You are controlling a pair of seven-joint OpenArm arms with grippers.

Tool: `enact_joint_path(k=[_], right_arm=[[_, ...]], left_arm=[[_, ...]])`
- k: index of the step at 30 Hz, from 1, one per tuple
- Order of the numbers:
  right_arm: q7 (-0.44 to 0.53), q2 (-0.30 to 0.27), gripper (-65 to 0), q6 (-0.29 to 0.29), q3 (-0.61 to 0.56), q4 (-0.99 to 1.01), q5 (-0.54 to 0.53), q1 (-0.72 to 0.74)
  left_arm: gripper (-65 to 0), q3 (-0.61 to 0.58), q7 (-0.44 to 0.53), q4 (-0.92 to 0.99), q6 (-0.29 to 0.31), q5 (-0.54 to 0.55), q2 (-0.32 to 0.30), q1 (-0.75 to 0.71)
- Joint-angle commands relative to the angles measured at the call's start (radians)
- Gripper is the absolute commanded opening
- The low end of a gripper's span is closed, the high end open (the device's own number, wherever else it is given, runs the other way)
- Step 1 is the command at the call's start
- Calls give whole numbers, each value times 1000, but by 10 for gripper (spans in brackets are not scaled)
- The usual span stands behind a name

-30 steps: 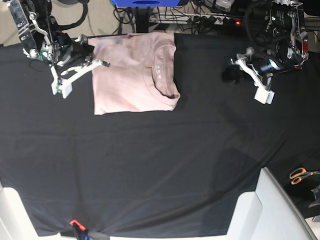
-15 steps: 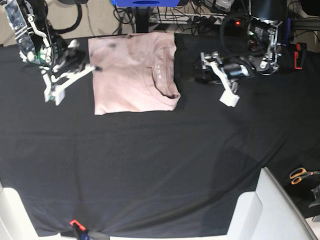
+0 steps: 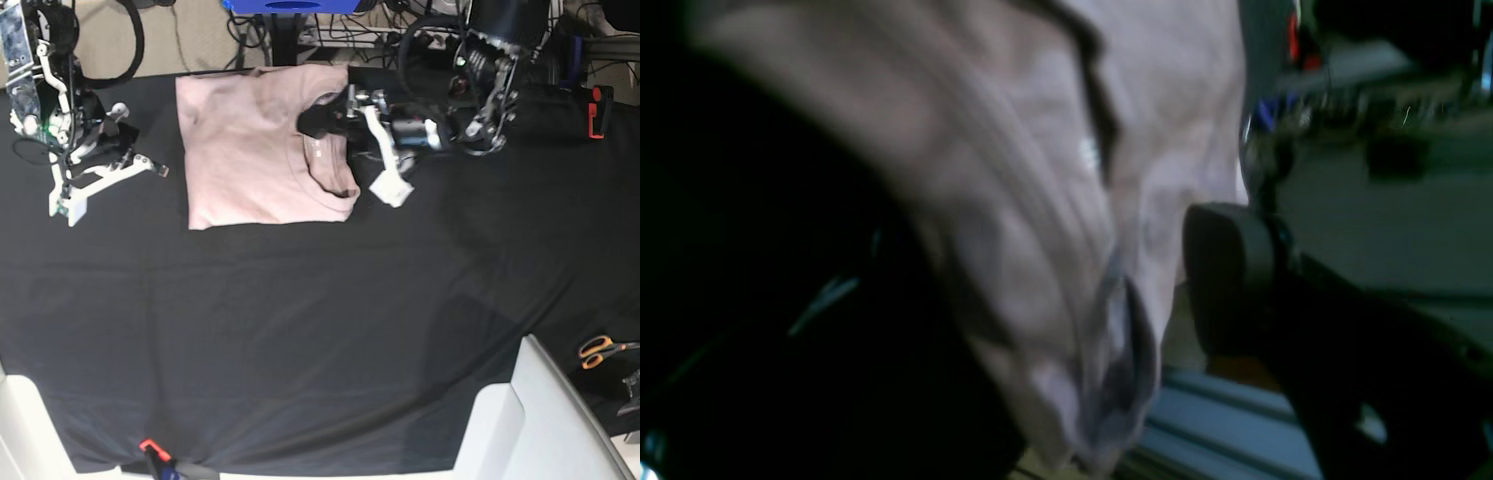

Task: Fold the T-shirt properly
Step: 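Move the left gripper onto the collar side of the folded shirt, then press and smooth the folded shirt with the left gripper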

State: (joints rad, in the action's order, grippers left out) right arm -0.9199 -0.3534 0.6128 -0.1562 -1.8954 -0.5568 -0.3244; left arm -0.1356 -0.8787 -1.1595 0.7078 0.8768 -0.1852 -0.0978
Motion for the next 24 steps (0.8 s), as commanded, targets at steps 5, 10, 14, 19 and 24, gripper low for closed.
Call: enact_joint_path(k=[5,10,14,19,24], right_arm=[[9,-11,-648,2,8,-14,4,-6],[9,-11,-648,2,8,-14,2,-9],[9,-11,-648,0,8,-14,2,-9],[11,-11,-648,0,8,-14,2,-9],[11,-11,-648,0,8,-14,4,-6]], left_arm=[[-112,-12,-15,62,-10,-135,63,33],[-265,-11,-13,100,-10,-175,88,54],[-599,-11,-13,100,-10,-190,91,66],[-650,-12,-13,92,-10,-232,91,76],[-650,-25,-61,25,-10,-232,69,92]])
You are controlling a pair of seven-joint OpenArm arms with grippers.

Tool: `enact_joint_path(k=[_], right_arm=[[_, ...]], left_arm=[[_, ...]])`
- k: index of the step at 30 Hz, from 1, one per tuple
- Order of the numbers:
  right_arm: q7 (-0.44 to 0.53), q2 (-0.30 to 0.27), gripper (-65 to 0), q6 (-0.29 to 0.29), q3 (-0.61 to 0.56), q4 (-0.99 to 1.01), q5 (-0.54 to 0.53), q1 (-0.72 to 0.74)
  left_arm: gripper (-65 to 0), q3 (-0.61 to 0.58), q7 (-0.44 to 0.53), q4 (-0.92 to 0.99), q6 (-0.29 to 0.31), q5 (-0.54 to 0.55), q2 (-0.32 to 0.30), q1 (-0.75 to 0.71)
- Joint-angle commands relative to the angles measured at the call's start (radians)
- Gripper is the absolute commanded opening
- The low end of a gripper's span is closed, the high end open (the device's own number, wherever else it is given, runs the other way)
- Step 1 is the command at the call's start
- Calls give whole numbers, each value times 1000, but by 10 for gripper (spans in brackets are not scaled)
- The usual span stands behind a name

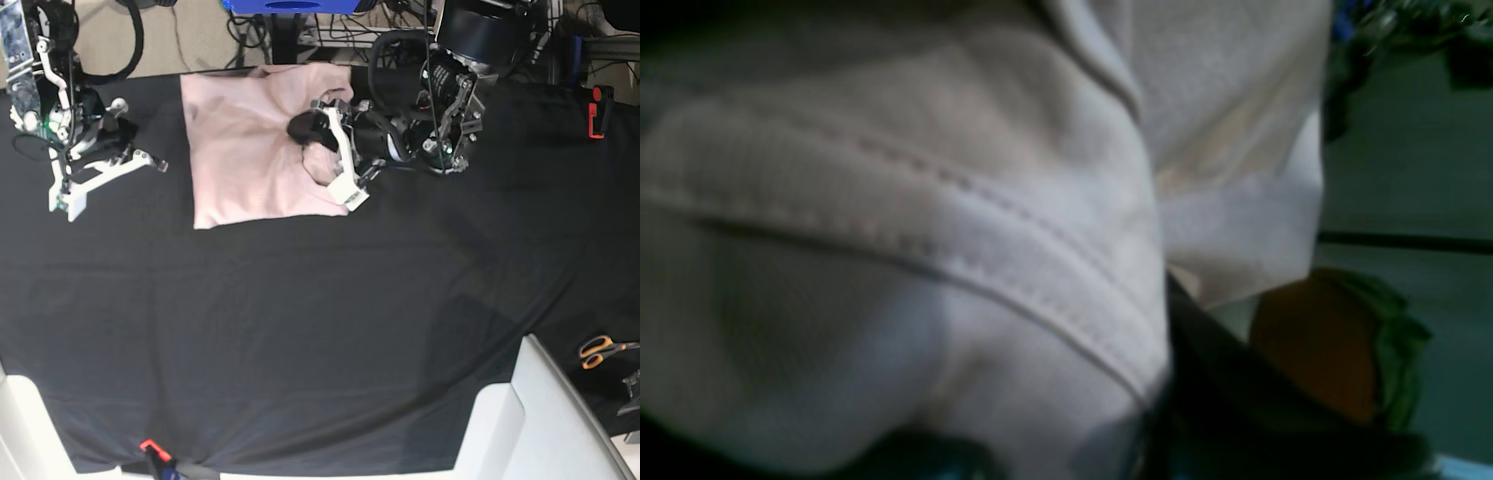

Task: Fold the T-shirt properly
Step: 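Press and smooth the folded shirt with the left gripper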

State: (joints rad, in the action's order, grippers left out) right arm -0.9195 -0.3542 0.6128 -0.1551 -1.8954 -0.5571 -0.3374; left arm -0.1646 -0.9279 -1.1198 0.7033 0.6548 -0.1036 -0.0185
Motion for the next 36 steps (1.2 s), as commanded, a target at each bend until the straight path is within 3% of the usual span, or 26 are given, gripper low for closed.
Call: enact_joint_path(k=[1,4,7,14,19,23,26,31,36], right_arm=[[10,-10,-648,0,7,-14,4,7],[10,-7,-648,0,7,-14,4,7],[10,-6,-648,0,7,-14,2,7],[10,-3,-648,0,4,-14,2,5],[10,1,-648,0,1,-14,2,4],[10,1,-648,0,1,-14,2,4],[9,13,-648,0,1,-14,4,4],[9,14,-648,0,1,-14,2,4],[9,14,-648,0,4,-14,4,4]], left_arm=[[-650,4,-49,-30,-5,-10,-23,27],[-650,-31,-136,-76,-5,-30,-61,85],[-650,-161,-202,-105,-5,-97,-107,163],[-650,-499,-228,-99,-5,-332,-146,318],[-650,-663,-227,-101,-5,-522,-103,395],[-650,-685,-222,-101,-5,-694,-49,426],[-650,-695,-221,-108,-5,-763,-14,437],[-650,-841,-219,-119,-5,-769,6,483],[-650,-853,-217,-107,-5,-777,46,486]])
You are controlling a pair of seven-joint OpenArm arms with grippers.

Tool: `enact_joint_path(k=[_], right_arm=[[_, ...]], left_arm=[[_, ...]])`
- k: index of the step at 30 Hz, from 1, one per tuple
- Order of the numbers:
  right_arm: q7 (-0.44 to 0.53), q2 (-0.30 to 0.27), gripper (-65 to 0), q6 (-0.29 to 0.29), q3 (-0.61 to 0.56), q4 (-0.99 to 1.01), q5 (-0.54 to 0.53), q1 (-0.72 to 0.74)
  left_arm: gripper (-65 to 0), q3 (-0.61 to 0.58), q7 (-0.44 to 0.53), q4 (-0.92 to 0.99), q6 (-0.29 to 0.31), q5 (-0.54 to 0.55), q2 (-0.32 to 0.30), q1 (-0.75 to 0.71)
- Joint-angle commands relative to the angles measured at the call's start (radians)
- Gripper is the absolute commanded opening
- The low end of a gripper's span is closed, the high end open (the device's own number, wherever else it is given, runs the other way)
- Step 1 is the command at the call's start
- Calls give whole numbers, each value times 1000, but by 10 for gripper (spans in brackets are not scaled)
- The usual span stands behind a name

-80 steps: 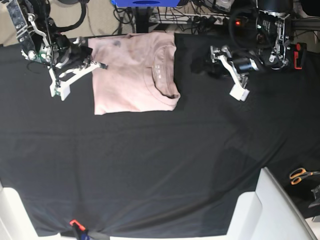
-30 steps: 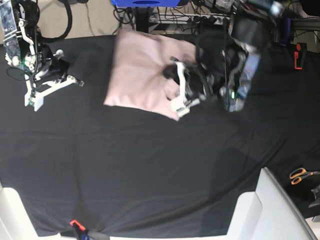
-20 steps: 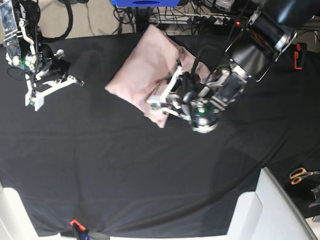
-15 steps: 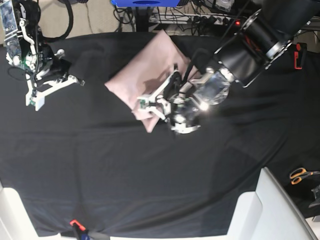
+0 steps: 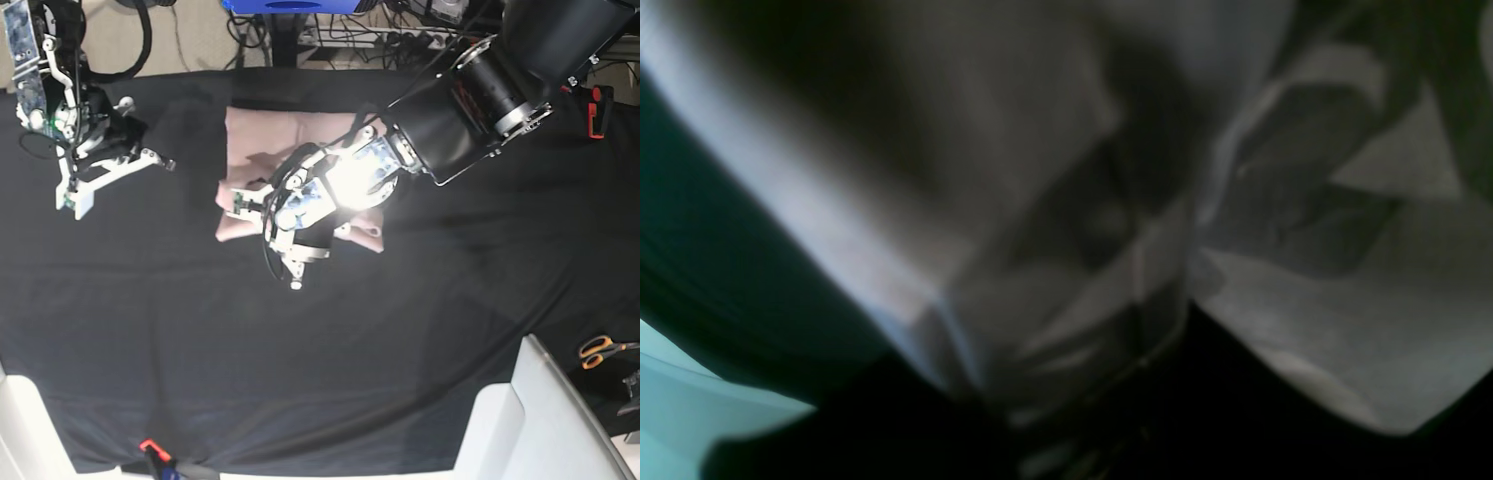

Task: Fold the T-shirt properly
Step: 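Press and smooth the folded shirt with the left gripper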

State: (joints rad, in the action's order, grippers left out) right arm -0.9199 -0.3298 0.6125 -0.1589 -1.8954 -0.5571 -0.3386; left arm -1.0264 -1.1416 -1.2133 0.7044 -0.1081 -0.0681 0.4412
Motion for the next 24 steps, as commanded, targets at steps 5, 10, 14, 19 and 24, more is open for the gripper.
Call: enact_joint_path(k=[5,10,14,19,24], right_arm=[[9,-10,-648,1,6,-14,4,5],[9,-10,-648,1,8,-14,4,6],[9,-12,-648,1,9,-14,4,6],[9,-13,-648,1,9,-14,6,9],[9,-13,-648,1,9,-14,6,11]], left_arm=[[-650,7,-4,-3,-6,-6,31,52],[-650,10,35,39,-6,-5,32,58],[-650,11,67,111,-6,-3,37,57],[-650,11,91,126,-6,-3,54,54],[-650,11,91,125,-6,-3,54,60]])
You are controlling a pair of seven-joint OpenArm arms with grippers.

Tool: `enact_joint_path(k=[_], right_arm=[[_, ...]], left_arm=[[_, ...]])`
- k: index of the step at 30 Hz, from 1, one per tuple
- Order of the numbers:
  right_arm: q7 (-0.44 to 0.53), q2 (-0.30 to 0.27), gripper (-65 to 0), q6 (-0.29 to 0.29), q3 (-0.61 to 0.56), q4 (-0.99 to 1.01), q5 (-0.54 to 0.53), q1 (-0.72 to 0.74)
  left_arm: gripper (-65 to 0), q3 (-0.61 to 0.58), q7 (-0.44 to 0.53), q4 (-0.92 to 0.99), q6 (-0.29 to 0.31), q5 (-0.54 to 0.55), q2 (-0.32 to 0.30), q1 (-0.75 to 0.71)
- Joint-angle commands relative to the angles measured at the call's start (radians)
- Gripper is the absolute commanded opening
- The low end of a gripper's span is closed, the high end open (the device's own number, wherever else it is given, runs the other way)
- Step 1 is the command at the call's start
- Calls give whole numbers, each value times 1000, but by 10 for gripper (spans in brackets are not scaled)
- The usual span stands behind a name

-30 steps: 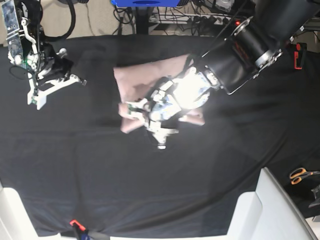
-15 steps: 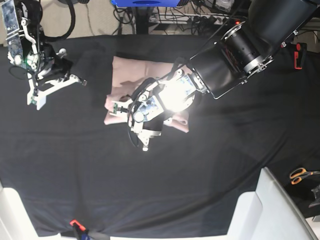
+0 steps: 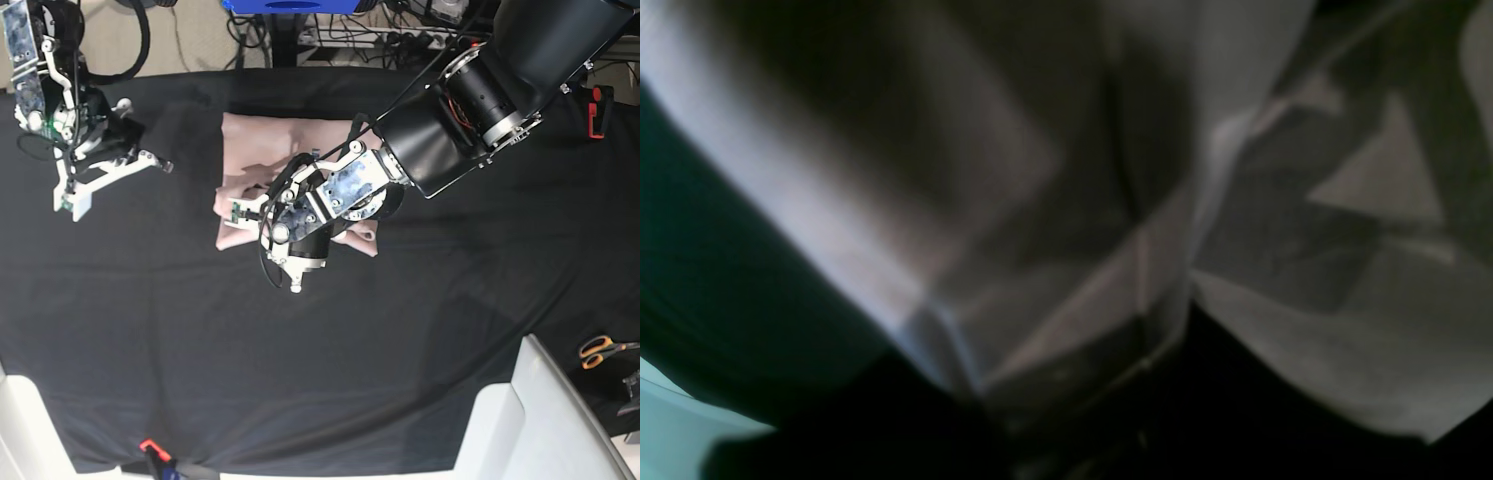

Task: Fold the T-shirt properly
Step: 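Press and smooth the folded shirt with the left gripper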

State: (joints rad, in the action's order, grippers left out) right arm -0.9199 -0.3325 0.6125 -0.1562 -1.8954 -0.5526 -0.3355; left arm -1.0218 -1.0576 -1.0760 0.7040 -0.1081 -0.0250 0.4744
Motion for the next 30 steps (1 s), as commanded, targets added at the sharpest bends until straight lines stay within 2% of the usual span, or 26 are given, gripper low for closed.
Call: enact_joint_path(k=[1,8,11,14,17,19,21,30], right_arm=[[9,-10,-648,1,7,-14,1,8],[9,-10,-648,1,7,-14,1,9],[9,-10,-648,1,7,-14,1,9],[9,-10,-648,1,4,-14,1,9],[8,-10,-648,1,2,-14,1,8],[8,-10,-648,1,2,-14,1,8],[8,-10,-648,1,2,-14,1,8],[5,-10,-648,1,0,-14,-1,8]], left_arm=[[-650,7,7,-13,-6,-3,10,27],[-650,7,7,-11,-6,-5,10,28],[-485,7,7,-11,-6,-5,10,28],[-349,7,7,-11,-6,-5,10,28],[-242,7,7,-13,-6,-11,10,37],[-193,7,6,-11,-6,-5,9,50],[-166,7,6,-13,-6,-11,9,59],[-168,7,0,-19,-6,-6,9,120]])
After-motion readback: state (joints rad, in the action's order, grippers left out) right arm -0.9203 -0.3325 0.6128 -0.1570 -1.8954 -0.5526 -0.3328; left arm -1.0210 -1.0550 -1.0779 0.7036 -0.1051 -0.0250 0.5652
